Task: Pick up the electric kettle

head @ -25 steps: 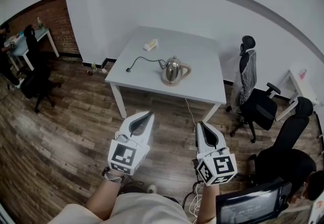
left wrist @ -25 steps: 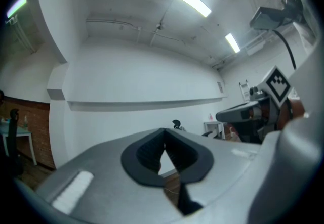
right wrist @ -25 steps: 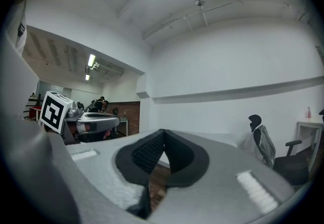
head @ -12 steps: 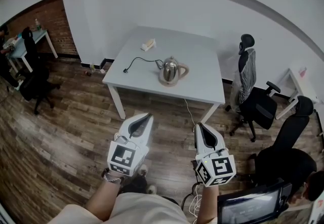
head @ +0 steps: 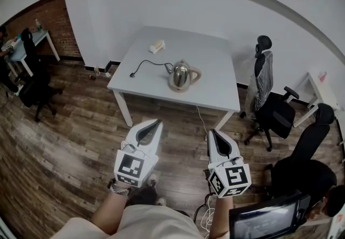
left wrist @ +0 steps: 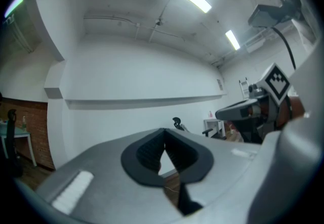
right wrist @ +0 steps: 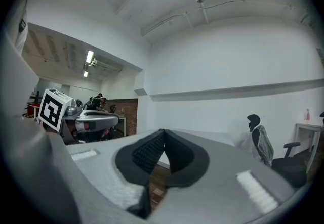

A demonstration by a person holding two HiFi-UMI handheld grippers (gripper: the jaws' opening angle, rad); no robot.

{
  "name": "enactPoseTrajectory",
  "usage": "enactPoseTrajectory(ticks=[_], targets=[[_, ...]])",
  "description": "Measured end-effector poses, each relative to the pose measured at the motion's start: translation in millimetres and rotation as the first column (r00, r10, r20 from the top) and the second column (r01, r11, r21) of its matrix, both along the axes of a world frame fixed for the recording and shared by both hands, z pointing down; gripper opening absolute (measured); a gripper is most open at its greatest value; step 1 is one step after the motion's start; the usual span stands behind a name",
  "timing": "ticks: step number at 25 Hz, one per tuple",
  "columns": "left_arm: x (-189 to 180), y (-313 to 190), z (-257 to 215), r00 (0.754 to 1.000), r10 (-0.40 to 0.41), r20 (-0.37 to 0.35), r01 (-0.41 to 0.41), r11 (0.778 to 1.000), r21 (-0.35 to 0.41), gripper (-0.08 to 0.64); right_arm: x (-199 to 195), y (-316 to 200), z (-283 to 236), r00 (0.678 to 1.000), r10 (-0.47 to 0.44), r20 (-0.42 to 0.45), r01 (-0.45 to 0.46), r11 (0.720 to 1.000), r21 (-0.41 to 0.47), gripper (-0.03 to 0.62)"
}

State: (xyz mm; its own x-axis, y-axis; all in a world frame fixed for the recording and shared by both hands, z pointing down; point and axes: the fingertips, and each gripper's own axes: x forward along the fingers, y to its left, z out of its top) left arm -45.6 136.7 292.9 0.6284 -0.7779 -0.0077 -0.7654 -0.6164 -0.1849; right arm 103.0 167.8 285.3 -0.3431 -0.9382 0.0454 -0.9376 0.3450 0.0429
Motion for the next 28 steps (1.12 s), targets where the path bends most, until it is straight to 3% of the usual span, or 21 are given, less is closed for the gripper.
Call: enactPoseTrajectory(ticks=[17,23,28], targets=[[1,-65,5,1.0,0.013,-0.01,-0.013,1.0,-0.018,0.006,7,-63,-1,0.998,0.05,-0.05,-0.05,0.999,-0.004,0.003],[-4,-92,9,0.999,0.006,0.048,-0.006,1.0,0.008,0.006,4,-85,2,0.994,0.073,-0.076,-0.072,0.997,0.006,0.003],[-3,-119,9,0.999,0.026,0.022,-0.026,1.0,-0.017,0.006,7,-110,0,0.993,0.095,-0.076,-0.095,0.995,0.0,0.003]])
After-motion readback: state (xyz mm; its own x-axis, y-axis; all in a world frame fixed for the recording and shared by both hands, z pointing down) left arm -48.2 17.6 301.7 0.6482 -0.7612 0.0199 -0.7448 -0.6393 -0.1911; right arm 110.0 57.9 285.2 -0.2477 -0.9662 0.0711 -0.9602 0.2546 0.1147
